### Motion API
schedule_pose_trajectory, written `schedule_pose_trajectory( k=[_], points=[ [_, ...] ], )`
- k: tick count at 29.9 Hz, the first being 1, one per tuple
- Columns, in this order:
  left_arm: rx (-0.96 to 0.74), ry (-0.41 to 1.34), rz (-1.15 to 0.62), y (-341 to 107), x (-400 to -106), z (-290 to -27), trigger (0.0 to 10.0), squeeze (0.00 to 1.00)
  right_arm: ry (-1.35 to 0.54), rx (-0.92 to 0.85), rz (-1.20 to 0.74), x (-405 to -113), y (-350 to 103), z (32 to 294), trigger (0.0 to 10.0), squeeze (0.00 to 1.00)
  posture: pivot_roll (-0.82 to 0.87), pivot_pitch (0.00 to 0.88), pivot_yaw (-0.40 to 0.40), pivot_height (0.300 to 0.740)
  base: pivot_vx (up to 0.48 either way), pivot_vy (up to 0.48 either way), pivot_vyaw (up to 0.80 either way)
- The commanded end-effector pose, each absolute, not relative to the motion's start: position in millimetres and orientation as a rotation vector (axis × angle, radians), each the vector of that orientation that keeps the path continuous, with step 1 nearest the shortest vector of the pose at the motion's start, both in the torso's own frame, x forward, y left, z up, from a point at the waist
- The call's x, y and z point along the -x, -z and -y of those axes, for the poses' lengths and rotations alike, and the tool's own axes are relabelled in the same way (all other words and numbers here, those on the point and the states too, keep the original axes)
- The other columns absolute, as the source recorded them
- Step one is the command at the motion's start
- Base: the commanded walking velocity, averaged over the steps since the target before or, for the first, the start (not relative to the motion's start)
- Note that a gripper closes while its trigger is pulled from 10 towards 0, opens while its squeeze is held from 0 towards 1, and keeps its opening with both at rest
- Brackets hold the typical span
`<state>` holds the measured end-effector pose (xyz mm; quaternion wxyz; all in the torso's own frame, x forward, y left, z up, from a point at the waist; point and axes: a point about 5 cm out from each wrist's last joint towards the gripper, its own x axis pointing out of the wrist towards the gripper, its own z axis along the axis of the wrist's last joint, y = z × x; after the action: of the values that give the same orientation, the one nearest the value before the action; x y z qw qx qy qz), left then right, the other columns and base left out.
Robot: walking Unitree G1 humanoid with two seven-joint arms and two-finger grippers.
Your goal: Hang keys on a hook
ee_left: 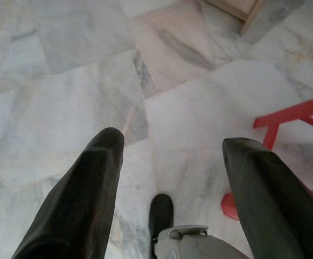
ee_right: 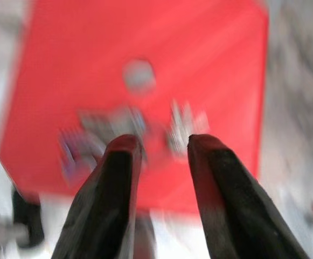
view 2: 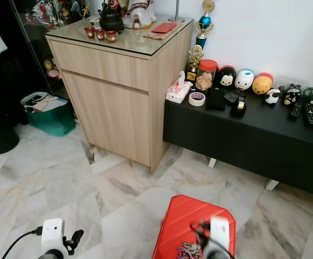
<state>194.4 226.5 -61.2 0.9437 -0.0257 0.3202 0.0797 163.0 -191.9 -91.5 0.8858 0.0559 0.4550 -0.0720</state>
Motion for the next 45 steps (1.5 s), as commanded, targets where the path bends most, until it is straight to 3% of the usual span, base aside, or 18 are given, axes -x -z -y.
schedule_pose_trajectory(
  k=[1, 9, 15, 45],
  points=[
    [0.056, -0.180, -0.687, 65, -188, -229, 10.0, 0.00, 0.158, -0.113, -0.956, -164, 91, 194, 10.0, 0.00, 0.09, 0.000, -0.047, 0.740, 0.000, 0.000, 0.00],
    [0.059, -0.185, -0.722, 68, -184, -231, 10.0, 0.00, 0.177, -0.130, -1.023, -151, 98, 188, 10.0, 0.00, 0.08, 0.000, -0.037, 0.740, 0.000, 0.000, 0.00],
    [0.067, -0.186, -0.729, 69, -183, -230, 10.0, 0.00, 0.161, -0.129, -0.951, -169, 89, 193, 10.0, 0.00, 0.08, 0.000, -0.036, 0.740, 0.000, 0.000, 0.00],
    [0.080, -0.193, -0.750, 71, -179, -232, 10.0, 0.00, 0.151, -0.124, -0.954, -168, 90, 191, 10.0, 0.00, 0.09, 0.000, -0.032, 0.740, -0.025, 0.000, 0.00]
  ],
)
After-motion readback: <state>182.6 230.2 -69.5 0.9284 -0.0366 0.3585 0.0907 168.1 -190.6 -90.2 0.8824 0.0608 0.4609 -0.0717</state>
